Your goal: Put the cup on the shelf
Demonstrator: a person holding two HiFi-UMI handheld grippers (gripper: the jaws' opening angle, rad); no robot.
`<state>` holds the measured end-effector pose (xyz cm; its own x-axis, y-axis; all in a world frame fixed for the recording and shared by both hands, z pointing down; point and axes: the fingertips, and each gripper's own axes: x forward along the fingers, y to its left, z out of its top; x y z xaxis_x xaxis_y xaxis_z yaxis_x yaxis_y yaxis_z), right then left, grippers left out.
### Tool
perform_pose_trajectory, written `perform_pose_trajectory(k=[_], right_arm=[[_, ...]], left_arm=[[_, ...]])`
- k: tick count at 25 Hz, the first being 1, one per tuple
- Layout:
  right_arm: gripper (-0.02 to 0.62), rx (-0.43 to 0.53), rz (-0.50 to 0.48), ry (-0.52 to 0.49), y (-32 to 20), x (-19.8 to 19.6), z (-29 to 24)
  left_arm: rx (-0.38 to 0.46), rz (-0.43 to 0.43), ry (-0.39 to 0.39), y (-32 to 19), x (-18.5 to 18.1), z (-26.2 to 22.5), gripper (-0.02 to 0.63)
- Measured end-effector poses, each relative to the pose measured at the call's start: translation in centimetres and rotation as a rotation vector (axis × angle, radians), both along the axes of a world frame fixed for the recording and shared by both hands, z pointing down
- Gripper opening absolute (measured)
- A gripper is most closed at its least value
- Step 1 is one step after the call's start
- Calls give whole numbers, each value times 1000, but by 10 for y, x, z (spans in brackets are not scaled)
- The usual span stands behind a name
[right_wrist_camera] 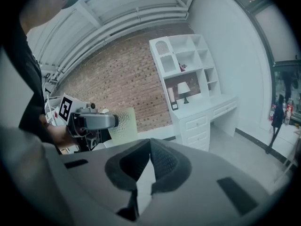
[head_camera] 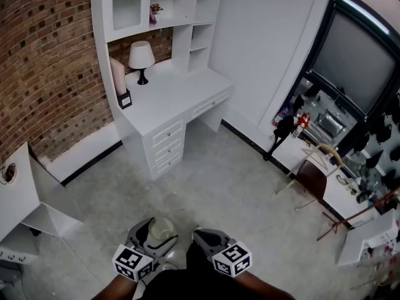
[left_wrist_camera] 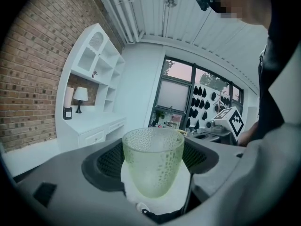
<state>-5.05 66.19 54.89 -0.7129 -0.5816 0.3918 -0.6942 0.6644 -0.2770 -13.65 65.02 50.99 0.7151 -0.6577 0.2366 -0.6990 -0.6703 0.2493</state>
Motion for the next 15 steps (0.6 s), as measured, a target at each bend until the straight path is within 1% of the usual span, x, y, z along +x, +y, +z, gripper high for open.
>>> perform_pose_trajectory(k=[4, 8, 15], right_arm=[[5, -9, 13, -27, -35, 7, 4], [5, 12, 12, -49, -79, 15, -3], [5, 62, 9, -71, -170, 43, -20]], left_arm=[[-14, -9, -12, -26, 5, 6, 377], [-12, -16, -29, -63, 12, 6, 377], [67, -18, -34, -153, 45, -21, 377]])
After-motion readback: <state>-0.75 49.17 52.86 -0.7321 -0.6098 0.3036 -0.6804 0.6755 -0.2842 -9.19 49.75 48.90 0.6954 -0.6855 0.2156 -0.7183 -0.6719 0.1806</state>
